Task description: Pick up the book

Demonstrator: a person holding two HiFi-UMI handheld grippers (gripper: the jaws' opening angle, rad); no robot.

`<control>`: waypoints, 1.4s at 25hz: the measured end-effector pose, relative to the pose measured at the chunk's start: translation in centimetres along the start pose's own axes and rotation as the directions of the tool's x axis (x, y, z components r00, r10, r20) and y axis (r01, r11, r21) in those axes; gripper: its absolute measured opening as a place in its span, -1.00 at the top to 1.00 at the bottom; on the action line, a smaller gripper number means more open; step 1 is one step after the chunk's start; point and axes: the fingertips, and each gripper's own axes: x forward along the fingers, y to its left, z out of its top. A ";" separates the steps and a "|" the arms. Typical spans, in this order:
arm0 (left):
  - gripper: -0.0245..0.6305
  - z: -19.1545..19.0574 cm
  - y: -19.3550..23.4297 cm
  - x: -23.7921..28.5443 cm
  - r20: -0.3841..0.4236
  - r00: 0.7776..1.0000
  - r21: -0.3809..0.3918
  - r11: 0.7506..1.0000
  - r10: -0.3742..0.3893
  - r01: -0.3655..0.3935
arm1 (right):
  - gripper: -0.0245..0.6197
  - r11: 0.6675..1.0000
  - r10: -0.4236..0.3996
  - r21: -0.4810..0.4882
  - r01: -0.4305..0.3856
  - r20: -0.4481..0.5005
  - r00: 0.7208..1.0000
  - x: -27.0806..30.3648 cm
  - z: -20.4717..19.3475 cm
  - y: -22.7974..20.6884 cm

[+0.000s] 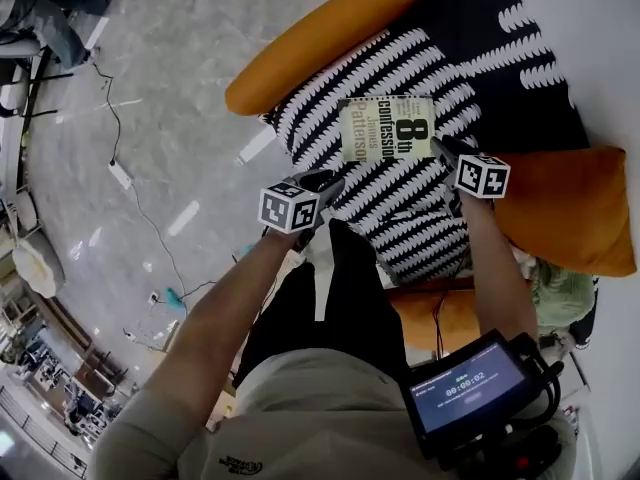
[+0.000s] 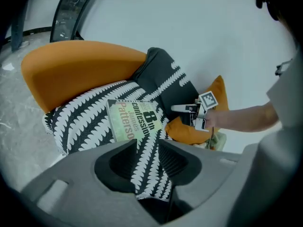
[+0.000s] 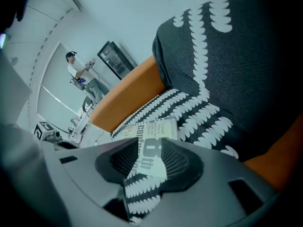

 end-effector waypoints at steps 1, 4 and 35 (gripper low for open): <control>0.54 0.1 0.9 1.0 -0.005 1.000 -0.006 1.000 0.008 -0.008 | 0.45 1.000 -0.001 0.000 0.001 -0.001 1.000 1.1 0.4 -0.8; 0.52 0.3 3.5 4.0 -0.009 0.999 -0.042 0.999 0.033 -0.033 | 0.42 1.000 0.002 -0.006 -0.002 -0.007 1.000 4.5 1.4 -2.8; 0.60 -1.0 0.9 -5.2 0.056 0.998 -0.210 0.977 -0.026 0.037 | 0.45 0.986 0.045 0.155 -0.067 0.136 0.990 -2.8 2.7 8.9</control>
